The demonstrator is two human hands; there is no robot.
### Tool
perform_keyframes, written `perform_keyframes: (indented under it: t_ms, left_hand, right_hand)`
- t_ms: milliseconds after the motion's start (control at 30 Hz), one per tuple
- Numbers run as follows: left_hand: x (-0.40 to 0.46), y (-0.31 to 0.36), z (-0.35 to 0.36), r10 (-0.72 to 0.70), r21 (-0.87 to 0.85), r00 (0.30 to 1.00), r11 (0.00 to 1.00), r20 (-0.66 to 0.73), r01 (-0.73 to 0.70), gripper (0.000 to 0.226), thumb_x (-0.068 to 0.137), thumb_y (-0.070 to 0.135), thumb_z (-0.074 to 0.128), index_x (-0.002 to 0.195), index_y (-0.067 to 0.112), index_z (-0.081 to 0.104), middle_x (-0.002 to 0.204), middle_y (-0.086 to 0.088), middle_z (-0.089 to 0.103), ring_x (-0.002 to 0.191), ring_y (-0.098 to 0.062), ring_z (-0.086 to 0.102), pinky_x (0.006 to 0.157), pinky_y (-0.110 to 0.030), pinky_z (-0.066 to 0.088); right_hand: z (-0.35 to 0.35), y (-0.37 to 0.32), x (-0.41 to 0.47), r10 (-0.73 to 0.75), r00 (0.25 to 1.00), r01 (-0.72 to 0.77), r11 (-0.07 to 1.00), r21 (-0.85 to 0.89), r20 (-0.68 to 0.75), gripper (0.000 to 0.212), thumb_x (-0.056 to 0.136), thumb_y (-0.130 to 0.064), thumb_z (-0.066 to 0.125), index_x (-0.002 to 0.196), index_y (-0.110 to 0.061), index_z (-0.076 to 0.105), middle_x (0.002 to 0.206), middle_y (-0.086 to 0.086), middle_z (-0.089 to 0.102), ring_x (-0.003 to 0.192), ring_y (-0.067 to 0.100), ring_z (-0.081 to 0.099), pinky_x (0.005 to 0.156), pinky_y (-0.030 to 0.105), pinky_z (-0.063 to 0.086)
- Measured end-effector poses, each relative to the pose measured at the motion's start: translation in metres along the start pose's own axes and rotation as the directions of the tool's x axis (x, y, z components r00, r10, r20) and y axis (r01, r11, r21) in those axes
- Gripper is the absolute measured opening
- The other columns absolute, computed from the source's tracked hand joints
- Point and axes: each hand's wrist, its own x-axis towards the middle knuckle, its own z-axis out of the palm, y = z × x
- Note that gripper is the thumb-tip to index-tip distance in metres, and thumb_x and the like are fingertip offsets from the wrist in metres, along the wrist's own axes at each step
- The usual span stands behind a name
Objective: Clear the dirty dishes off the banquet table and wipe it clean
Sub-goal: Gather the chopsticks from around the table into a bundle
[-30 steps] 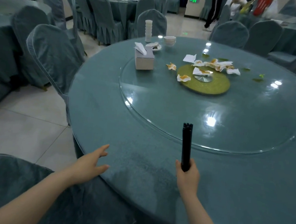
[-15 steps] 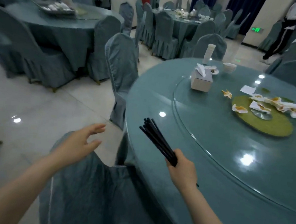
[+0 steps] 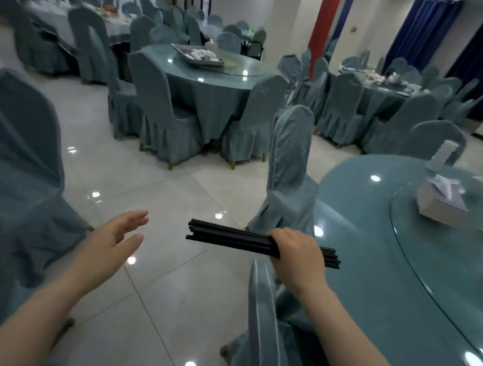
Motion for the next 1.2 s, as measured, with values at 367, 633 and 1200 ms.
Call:
perform_keyframes:
  t_ms: [367,633,1200]
  left_hand:
    - [0.06,-0.074,-0.118,-0.095,-0.08,0.992,0.993,-0.085,0.088,0.045,0.091,0.006,0.057,0.13,0.027,0.049,0.127,0.006,0.057,0.121,-0.011,0.052,0.104,-0.031,0.038]
    - [0.188,-0.118,-0.128,-0.176,-0.063,0.984,0.983,-0.038,0.174,0.046,0.092,0.008,0.056,0.131,0.031,0.046,0.129,0.007,0.056,0.117,-0.008,0.054,0.098,-0.028,0.041]
    - [0.638,-0.111,-0.041,-0.089,-0.096,0.986,0.99,0.139,0.103,0.043,0.092,0.005,0.057,0.13,0.023,0.05,0.122,0.003,0.061,0.108,-0.006,0.058,0.092,-0.024,0.041]
  right_hand:
    - [0.06,-0.053,0.103,0.126,0.987,-0.134,0.988,0.072,0.1,0.018,0.074,-0.011,0.072,0.09,-0.02,0.069,0.077,-0.005,0.068,0.069,0.023,0.063,0.056,0.026,0.031]
    - [0.155,-0.037,0.213,0.134,0.966,-0.158,0.983,0.096,0.22,0.004,0.083,-0.024,0.065,0.086,-0.026,0.063,0.076,-0.01,0.06,0.07,0.017,0.058,0.054,0.028,0.032]
    - [0.293,0.107,0.521,0.267,0.911,-0.289,0.957,0.023,0.314,0.021,0.084,-0.019,0.057,0.101,-0.029,0.065,0.089,-0.006,0.065,0.083,0.02,0.061,0.067,0.035,0.048]
